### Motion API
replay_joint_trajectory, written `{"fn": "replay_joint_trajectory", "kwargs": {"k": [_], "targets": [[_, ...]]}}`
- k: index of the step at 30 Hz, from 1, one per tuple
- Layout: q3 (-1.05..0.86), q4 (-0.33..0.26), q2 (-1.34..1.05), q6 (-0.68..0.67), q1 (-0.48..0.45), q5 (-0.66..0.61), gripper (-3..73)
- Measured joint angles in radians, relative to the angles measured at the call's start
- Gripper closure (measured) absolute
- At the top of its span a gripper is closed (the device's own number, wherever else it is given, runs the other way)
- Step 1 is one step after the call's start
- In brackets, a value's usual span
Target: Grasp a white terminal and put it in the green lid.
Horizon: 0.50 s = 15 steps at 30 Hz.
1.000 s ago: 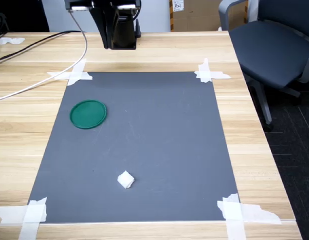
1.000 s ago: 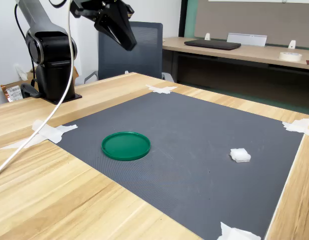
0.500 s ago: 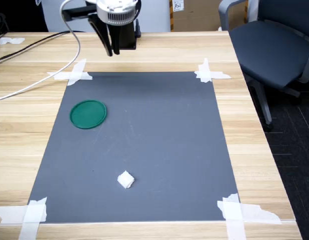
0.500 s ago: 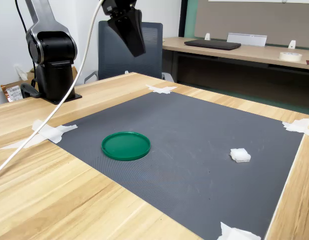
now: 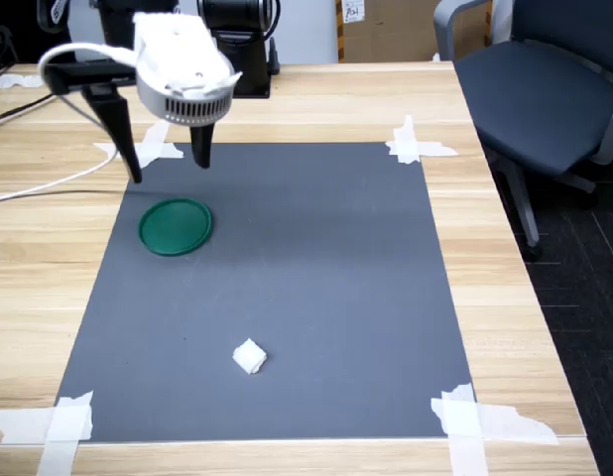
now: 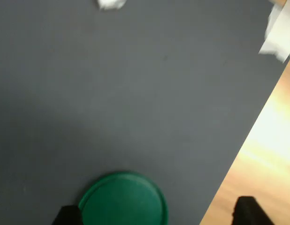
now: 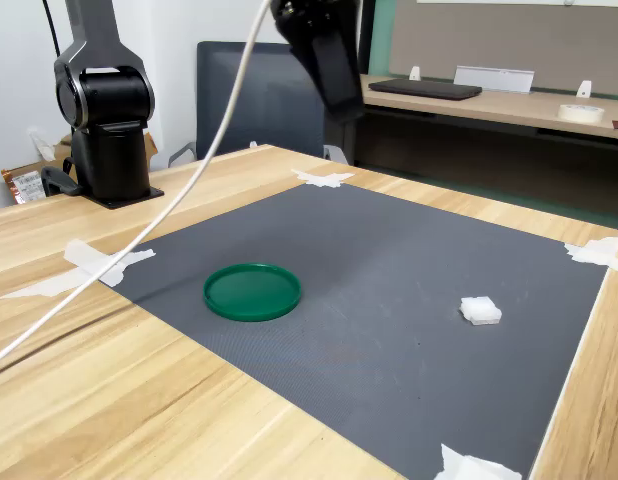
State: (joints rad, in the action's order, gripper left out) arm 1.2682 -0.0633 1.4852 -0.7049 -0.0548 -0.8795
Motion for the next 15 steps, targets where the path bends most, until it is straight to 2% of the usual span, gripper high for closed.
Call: {"fn": "replay_joint_trajectory", "kwargs": {"k": [8,15], "targets": [[0.208,-0.070,0.179,-0.175,0.000,-0.180,9.4],[0.374,-0.071,0.319,-0.190,0.013,-0.212,9.7]]}}
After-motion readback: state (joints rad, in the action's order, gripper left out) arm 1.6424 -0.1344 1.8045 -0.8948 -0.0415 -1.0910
